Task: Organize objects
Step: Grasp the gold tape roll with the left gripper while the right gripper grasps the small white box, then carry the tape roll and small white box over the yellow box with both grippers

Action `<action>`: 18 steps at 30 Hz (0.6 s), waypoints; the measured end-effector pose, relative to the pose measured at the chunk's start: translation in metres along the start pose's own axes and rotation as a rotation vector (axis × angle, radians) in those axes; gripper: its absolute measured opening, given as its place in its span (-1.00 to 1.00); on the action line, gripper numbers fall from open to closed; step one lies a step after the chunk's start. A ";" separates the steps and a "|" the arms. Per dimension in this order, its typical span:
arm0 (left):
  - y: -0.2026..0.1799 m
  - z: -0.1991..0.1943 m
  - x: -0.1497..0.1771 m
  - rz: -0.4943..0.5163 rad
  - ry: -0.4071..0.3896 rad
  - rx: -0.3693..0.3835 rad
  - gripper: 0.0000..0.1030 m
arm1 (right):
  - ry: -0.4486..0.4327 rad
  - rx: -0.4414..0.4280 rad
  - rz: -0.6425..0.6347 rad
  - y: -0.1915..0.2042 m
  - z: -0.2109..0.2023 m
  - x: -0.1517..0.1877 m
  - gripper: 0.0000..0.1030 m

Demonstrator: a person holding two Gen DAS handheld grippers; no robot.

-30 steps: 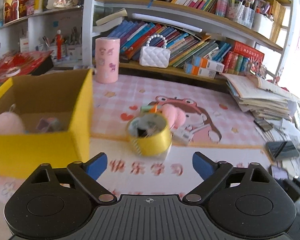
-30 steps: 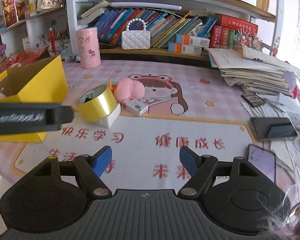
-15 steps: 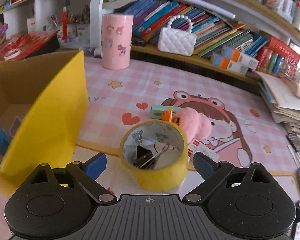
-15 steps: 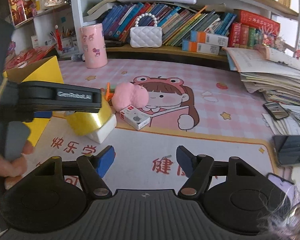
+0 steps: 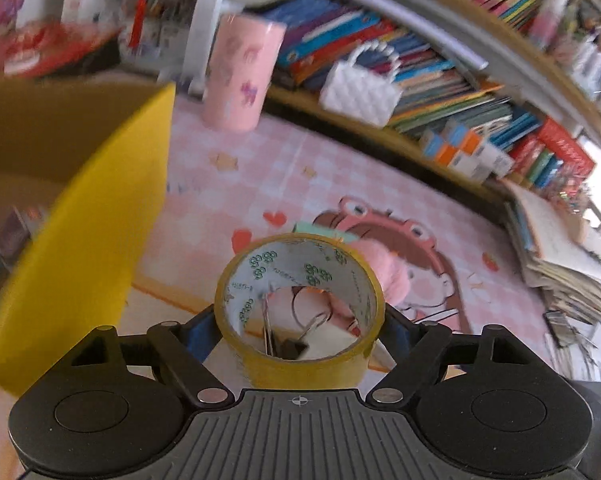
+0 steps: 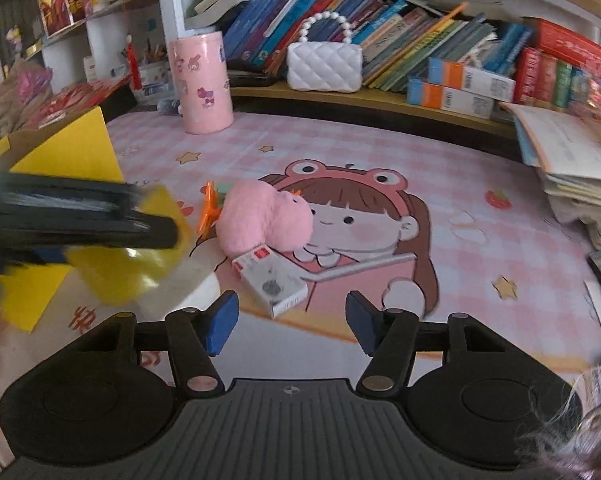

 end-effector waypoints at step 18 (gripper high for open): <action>0.003 -0.076 0.041 0.089 -0.001 0.082 0.60 | 0.046 -0.043 -0.031 0.007 0.034 -0.001 -0.41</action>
Point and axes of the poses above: each gripper's, at about its wrist camera, not at the fingertips, and z roughly the way its jaws point, y to its left, x to its underside, the point moved 8 cm from there along z, roughly the way its jaws point, and after that the axes turned 6 degrees about z, right-handed, at the moved point
